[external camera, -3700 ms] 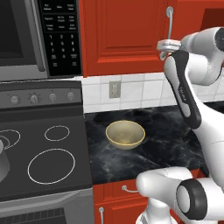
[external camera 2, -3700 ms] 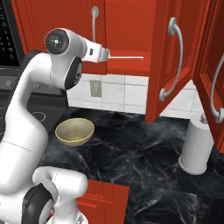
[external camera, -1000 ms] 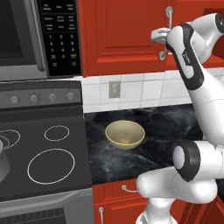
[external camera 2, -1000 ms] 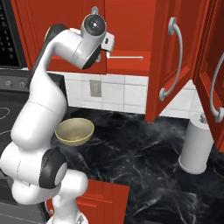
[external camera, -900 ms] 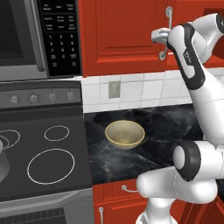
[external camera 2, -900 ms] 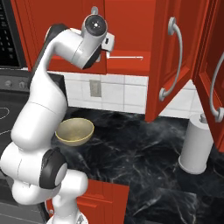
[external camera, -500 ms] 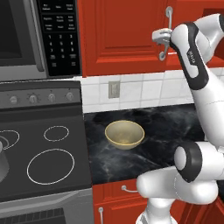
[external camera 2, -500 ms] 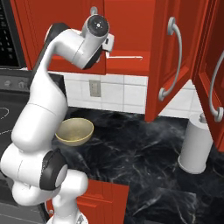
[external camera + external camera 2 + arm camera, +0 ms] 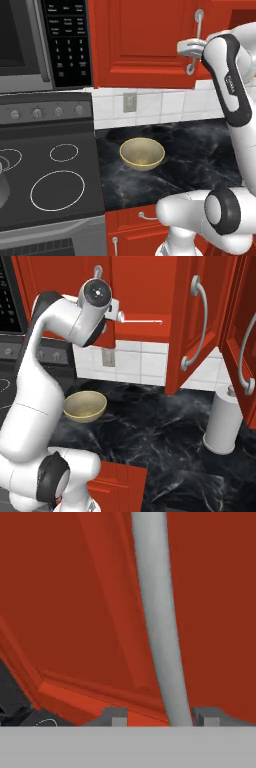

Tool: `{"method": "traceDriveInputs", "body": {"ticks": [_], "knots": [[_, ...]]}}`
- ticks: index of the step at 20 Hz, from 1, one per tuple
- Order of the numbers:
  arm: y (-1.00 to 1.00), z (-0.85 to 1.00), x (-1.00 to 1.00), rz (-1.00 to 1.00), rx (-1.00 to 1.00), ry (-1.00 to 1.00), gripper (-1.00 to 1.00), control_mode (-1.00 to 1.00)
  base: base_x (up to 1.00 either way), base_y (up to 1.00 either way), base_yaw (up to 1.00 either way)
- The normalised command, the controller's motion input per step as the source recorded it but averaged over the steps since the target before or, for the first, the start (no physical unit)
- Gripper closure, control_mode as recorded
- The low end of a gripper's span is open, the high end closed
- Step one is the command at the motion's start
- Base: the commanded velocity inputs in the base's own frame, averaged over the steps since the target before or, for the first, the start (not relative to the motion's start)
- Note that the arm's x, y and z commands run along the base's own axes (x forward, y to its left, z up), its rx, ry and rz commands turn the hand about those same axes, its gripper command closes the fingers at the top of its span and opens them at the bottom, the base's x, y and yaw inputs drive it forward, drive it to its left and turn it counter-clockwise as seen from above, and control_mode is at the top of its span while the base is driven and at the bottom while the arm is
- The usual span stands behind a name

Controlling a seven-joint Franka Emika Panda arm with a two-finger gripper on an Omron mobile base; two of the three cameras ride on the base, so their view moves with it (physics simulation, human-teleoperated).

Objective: Open the cabinet and move the ladle to the pot. Then close the cabinet.

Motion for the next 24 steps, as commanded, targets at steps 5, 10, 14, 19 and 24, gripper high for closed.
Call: {"method": "traceDriveInputs", "body": {"ticks": [5, 10, 14, 19, 24], "knots": [[0.67, 0.00, -1.00, 0.00, -0.03, -0.12, 1.00, -1.00, 0.00, 0.00, 0.00], [0.65, 0.00, -1.00, 0.00, -0.03, -0.07, 1.00, -1.00, 0.00, 0.00, 0.00], [0.62, 0.00, -1.00, 0.00, -0.02, 0.00, 1.00, -1.00, 0.00, 0.00, 0.00], [0.55, 0.00, -0.86, 0.00, -0.01, 0.00, 1.00, -1.00, 0.00, 0.00, 0.00], [0.23, 0.00, -0.49, 0.00, 0.00, 0.05, 1.00, -1.00, 0.00, 0.00, 0.00]]}}
